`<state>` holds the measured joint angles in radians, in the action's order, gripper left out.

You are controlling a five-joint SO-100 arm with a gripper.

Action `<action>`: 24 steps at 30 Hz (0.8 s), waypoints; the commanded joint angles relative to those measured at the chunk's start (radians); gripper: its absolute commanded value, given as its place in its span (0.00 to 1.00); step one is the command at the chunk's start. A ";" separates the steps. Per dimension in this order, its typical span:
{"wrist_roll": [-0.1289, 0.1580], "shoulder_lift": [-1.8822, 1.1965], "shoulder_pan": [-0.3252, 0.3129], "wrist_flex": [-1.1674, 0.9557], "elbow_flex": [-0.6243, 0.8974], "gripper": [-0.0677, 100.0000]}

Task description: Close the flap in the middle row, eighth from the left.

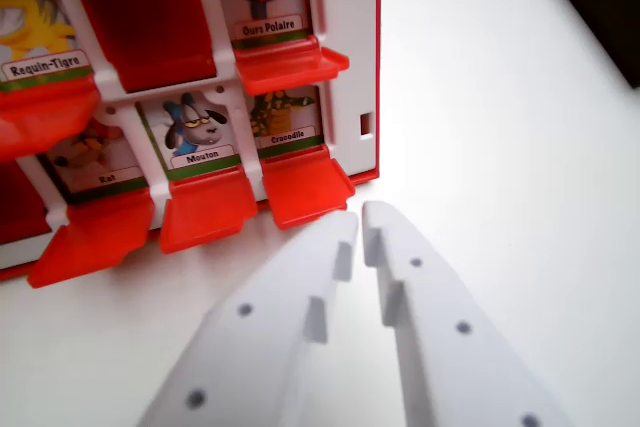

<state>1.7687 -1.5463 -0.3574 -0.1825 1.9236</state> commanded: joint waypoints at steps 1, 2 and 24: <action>0.005 0.008 0.015 0.025 -0.117 0.00; 0.008 0.020 0.018 0.028 -0.123 0.00; 0.023 0.305 0.028 0.067 -0.344 0.00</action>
<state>1.7810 -1.2272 -0.3267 -0.1457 1.6950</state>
